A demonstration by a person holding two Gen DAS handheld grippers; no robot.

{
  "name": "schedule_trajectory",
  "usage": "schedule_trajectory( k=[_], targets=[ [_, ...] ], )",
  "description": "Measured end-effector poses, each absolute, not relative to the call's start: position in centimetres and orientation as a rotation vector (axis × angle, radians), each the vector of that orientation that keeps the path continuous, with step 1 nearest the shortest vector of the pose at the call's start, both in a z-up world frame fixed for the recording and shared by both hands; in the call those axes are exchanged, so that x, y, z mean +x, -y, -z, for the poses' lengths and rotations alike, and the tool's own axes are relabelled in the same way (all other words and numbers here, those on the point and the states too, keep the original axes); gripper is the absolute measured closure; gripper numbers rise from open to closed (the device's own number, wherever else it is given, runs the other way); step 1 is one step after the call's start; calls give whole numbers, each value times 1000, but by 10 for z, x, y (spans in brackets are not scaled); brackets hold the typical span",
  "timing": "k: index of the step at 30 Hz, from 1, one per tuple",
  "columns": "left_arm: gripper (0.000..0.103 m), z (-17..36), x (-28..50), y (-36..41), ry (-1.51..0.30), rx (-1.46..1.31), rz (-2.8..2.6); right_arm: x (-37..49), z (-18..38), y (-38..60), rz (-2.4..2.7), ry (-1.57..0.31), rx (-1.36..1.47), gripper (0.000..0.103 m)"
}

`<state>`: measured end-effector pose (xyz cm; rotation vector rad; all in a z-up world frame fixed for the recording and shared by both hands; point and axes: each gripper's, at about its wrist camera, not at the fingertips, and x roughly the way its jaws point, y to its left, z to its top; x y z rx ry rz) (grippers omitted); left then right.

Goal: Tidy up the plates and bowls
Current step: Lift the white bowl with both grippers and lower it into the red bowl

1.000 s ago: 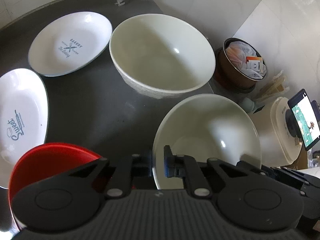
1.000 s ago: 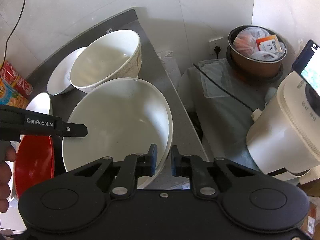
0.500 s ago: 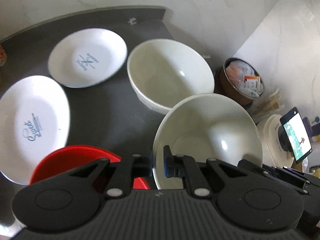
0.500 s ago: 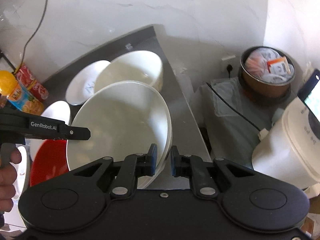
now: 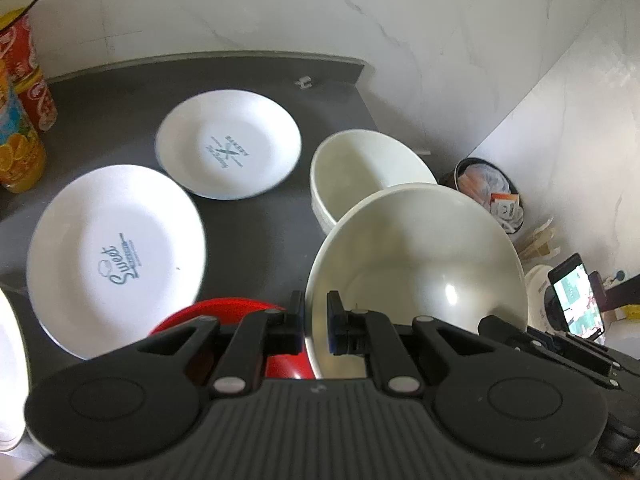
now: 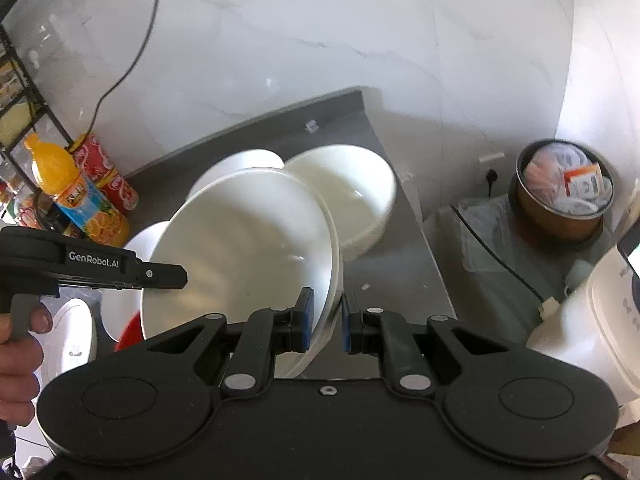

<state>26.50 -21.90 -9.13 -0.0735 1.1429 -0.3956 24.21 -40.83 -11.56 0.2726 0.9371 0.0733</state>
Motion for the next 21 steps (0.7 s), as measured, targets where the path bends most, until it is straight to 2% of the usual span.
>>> schedule_trajectory(
  k=[21],
  targets=[
    [93,82,256,135,-1154,-104,396,229,97,328,-80,-945,225,88]
  ],
)
